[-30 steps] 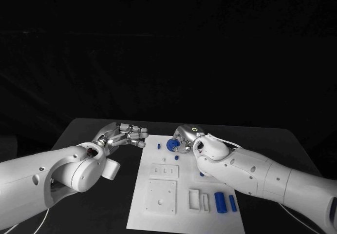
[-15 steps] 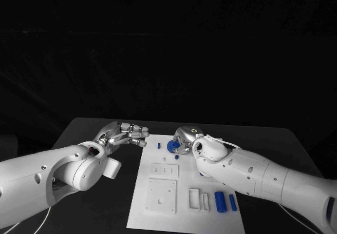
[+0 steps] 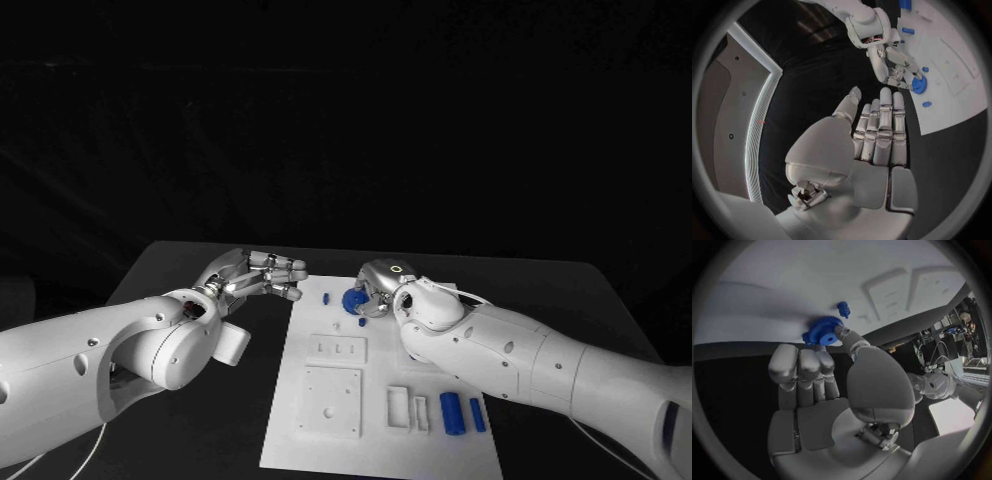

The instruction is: Assemble the parts on the task board

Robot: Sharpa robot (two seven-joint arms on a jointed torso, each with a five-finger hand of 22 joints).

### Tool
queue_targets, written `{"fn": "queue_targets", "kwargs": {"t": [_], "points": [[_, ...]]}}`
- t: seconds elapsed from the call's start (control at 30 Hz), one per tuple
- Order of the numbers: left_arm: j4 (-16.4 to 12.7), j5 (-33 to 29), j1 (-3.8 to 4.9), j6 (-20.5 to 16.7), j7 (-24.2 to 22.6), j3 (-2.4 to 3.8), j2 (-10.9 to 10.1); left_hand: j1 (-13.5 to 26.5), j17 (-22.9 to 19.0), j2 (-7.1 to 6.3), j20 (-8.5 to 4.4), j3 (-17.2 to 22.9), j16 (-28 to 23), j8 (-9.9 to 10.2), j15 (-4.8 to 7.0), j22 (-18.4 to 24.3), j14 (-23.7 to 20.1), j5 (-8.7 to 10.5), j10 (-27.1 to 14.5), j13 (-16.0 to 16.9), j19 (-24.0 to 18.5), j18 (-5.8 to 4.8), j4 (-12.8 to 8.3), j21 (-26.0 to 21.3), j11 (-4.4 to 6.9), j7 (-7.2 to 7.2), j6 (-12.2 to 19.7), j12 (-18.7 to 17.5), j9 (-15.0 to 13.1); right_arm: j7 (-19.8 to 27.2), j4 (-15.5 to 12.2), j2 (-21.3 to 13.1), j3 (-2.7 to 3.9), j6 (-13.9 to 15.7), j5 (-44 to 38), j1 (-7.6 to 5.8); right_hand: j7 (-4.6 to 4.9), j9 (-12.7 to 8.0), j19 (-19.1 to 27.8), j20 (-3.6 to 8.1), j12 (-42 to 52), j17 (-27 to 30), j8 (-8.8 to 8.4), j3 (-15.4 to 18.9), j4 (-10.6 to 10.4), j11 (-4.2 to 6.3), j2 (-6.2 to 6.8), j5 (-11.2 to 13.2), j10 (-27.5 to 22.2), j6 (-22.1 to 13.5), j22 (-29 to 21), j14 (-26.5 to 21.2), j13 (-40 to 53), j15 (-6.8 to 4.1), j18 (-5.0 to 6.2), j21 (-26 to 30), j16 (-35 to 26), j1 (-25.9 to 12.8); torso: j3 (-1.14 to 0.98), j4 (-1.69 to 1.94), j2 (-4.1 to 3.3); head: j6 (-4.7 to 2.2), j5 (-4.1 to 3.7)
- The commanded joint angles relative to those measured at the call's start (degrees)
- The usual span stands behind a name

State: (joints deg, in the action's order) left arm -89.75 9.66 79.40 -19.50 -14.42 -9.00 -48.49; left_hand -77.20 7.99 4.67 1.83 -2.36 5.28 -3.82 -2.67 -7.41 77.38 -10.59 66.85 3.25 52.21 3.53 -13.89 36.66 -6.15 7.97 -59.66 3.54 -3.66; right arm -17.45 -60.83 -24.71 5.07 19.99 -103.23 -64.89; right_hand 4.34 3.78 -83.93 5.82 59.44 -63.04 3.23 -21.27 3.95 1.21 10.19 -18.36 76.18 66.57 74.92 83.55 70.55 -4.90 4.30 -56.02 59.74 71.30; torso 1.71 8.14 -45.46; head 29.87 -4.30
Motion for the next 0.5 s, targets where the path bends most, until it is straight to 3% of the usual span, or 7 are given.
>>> {"fn": "queue_targets", "kwargs": {"t": [0.03,0.27,0.37,0.5], "points": [[0.0,0.2,0.05,0.9,-0.3,0.04,0.2,0.0,-0.1,0.39,-0.07,-0.2,0.0,0.1,-0.21,0.1,-0.3,0.10,-0.5,0.1,-0.5,-0.29,-0.3,0.1,0.03,0.03,0.3,-0.2,0.0,0.5,0.3,0.4,-0.28,-1.5,-0.2,0.30,0.03,0.1,-2.0,0.28,-0.3,0.1,0.33,0.3,-0.1,0.13,-0.24,0.2,-0.4,-0.1,7.0,-0.1,-0.1,-0.14,-0.05,0.2,-0.3,0.4,0.04,0.15,0.04,0.06,0.01],[0.0,0.2,0.05,0.9,-0.3,0.04,0.2,0.0,-0.1,0.39,-0.07,-0.2,0.0,0.1,-0.21,0.1,-0.3,0.10,-0.5,0.1,-0.5,-0.29,-0.3,0.1,0.03,0.03,0.3,-0.2,0.0,0.7,0.5,0.8,-0.44,-1.6,0.4,0.31,0.27,0.0,-2.0,0.15,-0.6,0.3,0.34,1.2,-0.8,-0.03,-0.22,2.1,-0.6,-1.2,6.9,-0.1,-0.4,0.00,0.03,0.6,-0.5,0.1,0.00,-0.05,-0.01,0.06,0.25],[0.0,0.2,0.05,0.9,-0.3,0.04,0.3,0.0,-0.1,0.39,-0.07,-0.2,0.0,0.1,-0.21,0.1,-0.3,0.10,-0.5,0.1,-0.5,-0.29,-0.3,0.1,0.03,0.03,0.3,-0.2,0.0,0.5,0.7,0.8,-0.47,-1.8,1.2,0.32,0.22,0.0,-2.1,0.10,-0.8,0.4,0.33,1.7,-2.9,-0.01,-0.78,1.0,-0.7,-1.6,6.9,-0.1,-0.6,0.03,0.09,0.8,-0.6,-1.9,-0.01,-0.06,0.00,-0.09,0.04],[0.0,0.2,0.05,0.9,-0.3,0.04,0.4,0.0,-0.1,0.39,-0.07,-0.2,0.0,0.1,-0.21,0.1,-0.3,0.10,-0.5,0.1,-0.5,-0.29,-0.3,0.1,0.03,0.03,0.3,-0.2,0.0,0.1,0.8,0.8,-0.49,-2.0,1.8,0.32,0.43,0.0,-2.2,0.04,-1.2,0.7,0.33,1.7,-3.4,-0.18,-0.20,4.6,-0.9,-2.4,7.0,-0.2,-0.9,0.13,0.07,0.7,-0.9,-3.3,0.02,-0.05,0.02,-0.15,0.04]]}}
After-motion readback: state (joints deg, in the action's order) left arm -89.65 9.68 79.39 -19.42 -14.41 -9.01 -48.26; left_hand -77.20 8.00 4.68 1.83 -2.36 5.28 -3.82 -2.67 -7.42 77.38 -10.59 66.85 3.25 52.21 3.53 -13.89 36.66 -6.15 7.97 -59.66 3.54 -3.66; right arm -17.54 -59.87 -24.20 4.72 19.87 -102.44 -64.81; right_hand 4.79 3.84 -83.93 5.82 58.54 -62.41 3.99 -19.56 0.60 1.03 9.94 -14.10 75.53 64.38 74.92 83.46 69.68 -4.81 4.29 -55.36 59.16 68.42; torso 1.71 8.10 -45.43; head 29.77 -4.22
